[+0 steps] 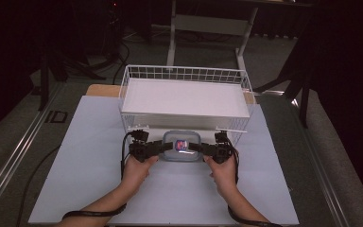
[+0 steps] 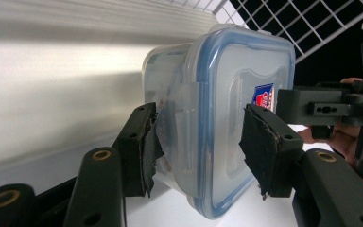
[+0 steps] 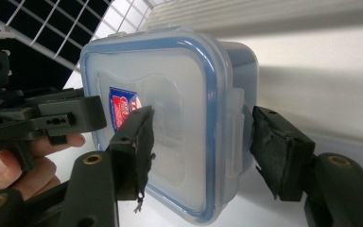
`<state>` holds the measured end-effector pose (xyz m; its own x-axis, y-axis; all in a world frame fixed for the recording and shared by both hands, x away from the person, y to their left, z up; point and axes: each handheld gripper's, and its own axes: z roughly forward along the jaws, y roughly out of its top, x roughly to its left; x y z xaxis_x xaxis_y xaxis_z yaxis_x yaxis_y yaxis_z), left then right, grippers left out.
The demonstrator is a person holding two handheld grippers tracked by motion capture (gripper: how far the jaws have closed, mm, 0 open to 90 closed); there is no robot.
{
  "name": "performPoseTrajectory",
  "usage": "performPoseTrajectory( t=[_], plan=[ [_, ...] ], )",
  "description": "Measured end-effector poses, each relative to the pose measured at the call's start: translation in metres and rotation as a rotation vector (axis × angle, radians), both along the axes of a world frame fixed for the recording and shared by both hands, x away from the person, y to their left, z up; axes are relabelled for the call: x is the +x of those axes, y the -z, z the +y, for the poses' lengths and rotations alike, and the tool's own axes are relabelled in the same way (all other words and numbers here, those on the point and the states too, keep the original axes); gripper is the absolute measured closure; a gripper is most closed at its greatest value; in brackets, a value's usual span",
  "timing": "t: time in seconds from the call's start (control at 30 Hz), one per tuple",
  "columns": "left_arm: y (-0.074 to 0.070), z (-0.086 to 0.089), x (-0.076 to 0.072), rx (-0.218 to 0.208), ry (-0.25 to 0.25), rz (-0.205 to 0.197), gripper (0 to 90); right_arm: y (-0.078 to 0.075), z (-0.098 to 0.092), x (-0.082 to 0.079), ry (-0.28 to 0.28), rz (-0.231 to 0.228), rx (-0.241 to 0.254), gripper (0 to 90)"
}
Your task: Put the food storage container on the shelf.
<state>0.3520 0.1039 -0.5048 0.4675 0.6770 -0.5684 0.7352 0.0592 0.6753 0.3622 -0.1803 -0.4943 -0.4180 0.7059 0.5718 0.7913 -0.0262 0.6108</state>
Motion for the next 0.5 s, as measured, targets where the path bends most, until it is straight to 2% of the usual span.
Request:
performPoseTrajectory(
  t=[0.1, 0.17, 0.2, 0.3, 0.33, 0.43, 0.5],
  plan=[
    [0.005, -0.002, 0.005, -0.018, -0.013, -0.005, 48.4, 0.001, 0.000, 0.006, 0.012, -0.015, -0.006, 41.5],
    [0.010, -0.002, 0.011, -0.016, -0.005, -0.020, 48.4, 0.002, -0.001, 0.010, 0.022, -0.022, -0.009, 41.4],
    [0.011, -0.004, 0.011, -0.023, -0.013, -0.011, 48.3, 0.003, -0.001, 0.012, 0.030, -0.016, -0.012, 41.4],
    [0.014, -0.006, 0.016, -0.010, -0.019, -0.026, 48.1, 0.006, -0.003, 0.018, 0.041, 0.005, 0.000, 41.3],
    [0.014, -0.006, 0.018, -0.006, -0.017, -0.037, 48.1, 0.008, -0.003, 0.021, 0.039, -0.016, 0.000, 41.3],
    [0.015, -0.007, 0.023, 0.006, -0.023, -0.039, 47.6, 0.010, -0.003, 0.025, 0.049, -0.014, 0.003, 41.3],
    [0.016, -0.007, 0.025, -0.003, -0.031, -0.042, 47.1, 0.010, -0.003, 0.029, 0.050, -0.001, 0.009, 41.3]
  ],
)
